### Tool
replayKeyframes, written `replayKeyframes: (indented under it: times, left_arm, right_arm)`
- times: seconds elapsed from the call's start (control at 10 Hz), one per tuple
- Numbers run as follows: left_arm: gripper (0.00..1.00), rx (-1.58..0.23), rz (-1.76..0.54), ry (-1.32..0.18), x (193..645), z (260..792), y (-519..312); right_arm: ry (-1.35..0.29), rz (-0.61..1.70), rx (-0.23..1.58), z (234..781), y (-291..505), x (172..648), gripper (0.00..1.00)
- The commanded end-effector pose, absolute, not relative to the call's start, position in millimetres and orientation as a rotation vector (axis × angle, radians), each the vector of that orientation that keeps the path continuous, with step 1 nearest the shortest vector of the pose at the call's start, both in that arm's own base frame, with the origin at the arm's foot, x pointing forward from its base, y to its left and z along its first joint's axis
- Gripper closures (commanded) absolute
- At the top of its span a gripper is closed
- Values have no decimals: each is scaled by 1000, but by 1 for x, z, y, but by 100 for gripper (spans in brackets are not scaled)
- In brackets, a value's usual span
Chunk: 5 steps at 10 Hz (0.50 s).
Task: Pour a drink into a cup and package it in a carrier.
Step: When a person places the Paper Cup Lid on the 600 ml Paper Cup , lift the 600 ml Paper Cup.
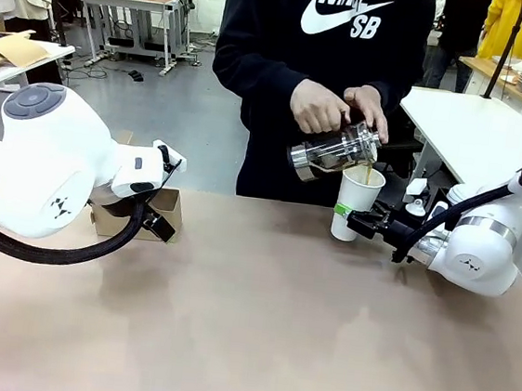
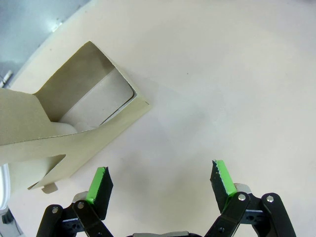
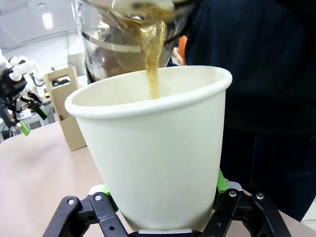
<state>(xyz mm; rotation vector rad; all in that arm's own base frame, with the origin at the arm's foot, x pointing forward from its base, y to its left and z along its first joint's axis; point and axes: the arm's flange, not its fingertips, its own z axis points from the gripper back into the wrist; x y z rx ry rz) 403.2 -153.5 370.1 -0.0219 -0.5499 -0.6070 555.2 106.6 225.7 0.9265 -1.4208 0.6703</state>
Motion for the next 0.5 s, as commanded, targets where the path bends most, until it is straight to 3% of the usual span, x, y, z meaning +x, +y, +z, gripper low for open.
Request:
replayKeyframes:
  times: [0.0, 0.4]
  left_arm:
    - [0, -24, -605, -550, 403, 370, -152]
    - [0, -24, -605, -550, 403, 370, -152]
  right_arm:
    - [-1443, 676, 917, 228, 109, 559, 20]
    - [-1443, 676, 917, 228, 109, 559, 20]
